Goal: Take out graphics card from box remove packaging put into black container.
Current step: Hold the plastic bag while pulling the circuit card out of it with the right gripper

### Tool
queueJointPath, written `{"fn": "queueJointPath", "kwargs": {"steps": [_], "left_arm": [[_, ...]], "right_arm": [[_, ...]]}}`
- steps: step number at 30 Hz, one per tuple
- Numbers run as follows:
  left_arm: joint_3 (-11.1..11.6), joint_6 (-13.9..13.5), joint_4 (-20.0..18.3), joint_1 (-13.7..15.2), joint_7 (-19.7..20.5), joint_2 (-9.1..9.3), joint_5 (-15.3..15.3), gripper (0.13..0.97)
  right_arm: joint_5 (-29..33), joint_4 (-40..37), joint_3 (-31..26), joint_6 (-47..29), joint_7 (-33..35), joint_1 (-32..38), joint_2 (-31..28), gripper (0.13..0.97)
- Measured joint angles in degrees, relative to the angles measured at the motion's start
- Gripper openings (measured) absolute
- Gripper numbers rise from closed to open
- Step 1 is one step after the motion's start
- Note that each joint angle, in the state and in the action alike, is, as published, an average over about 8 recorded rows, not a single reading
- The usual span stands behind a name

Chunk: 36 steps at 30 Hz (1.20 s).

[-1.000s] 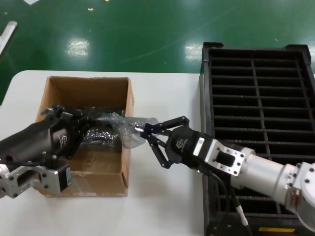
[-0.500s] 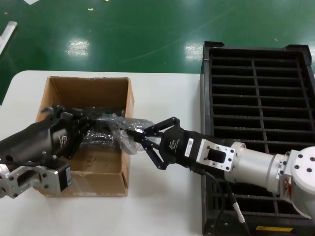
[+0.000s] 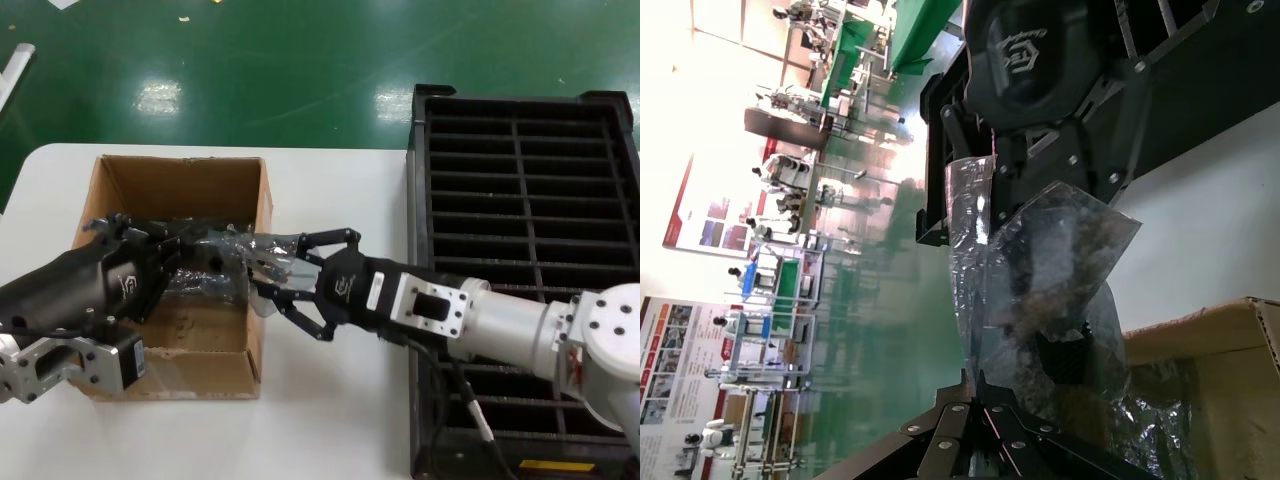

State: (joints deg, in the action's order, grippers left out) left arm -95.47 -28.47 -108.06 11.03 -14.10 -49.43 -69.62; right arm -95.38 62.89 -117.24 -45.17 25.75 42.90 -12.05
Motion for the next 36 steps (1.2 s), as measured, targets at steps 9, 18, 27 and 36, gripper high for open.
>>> {"fn": "queueJointPath", "kwargs": {"steps": [9, 18, 27, 36], "left_arm": [[0.0, 0.0, 0.0, 0.0, 0.0, 0.0, 0.0, 0.138], [0.0, 0.0, 0.0, 0.0, 0.0, 0.0, 0.0, 0.138], [0.0, 0.0, 0.0, 0.0, 0.0, 0.0, 0.0, 0.138], [0.0, 0.0, 0.0, 0.0, 0.0, 0.0, 0.0, 0.138]], "right_arm": [[-0.8, -3.3, 0.7, 0.1, 0.4, 1.4, 2.2, 0.264], [-0.9, -3.6, 1.2, 0.4, 0.4, 1.2, 2.4, 0.228], [-0.9, 0.9, 1.5, 0.7, -1.0, -0.7, 0.8, 0.188], [-0.4, 10.8, 1.5, 0.1, -5.0, -4.3, -4.3, 0.185]]}}
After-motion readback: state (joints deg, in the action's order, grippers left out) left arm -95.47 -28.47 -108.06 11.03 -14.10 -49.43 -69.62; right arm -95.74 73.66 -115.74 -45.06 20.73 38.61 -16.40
